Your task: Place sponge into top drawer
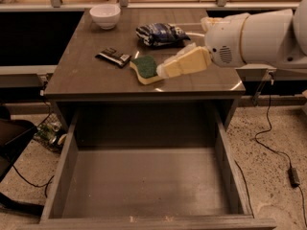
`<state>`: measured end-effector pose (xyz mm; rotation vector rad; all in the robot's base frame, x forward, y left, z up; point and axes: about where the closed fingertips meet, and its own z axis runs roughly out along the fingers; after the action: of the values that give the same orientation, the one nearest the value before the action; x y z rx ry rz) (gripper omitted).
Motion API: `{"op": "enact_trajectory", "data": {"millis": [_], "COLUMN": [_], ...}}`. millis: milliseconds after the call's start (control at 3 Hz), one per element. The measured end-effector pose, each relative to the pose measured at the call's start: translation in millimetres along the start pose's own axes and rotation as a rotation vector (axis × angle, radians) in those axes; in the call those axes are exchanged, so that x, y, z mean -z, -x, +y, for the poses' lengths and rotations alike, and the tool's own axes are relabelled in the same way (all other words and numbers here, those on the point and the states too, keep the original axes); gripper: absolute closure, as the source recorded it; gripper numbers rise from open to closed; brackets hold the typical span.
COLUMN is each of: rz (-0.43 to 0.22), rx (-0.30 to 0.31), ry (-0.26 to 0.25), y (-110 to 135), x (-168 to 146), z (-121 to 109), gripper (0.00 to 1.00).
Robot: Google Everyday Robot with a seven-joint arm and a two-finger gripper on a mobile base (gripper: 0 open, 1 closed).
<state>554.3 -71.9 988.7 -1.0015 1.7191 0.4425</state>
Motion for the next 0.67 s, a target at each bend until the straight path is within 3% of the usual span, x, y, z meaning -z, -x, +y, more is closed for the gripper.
{"op": "enact_trajectory", "data": {"millis": [333, 667], "rz": [-0.001, -0.004], "rx": [0.002, 0.011], "ry": [-0.002, 0.002], "y": [2, -5], "x": [-4, -45], "z": [3, 2], "gripper": [0.00, 0.00]}}
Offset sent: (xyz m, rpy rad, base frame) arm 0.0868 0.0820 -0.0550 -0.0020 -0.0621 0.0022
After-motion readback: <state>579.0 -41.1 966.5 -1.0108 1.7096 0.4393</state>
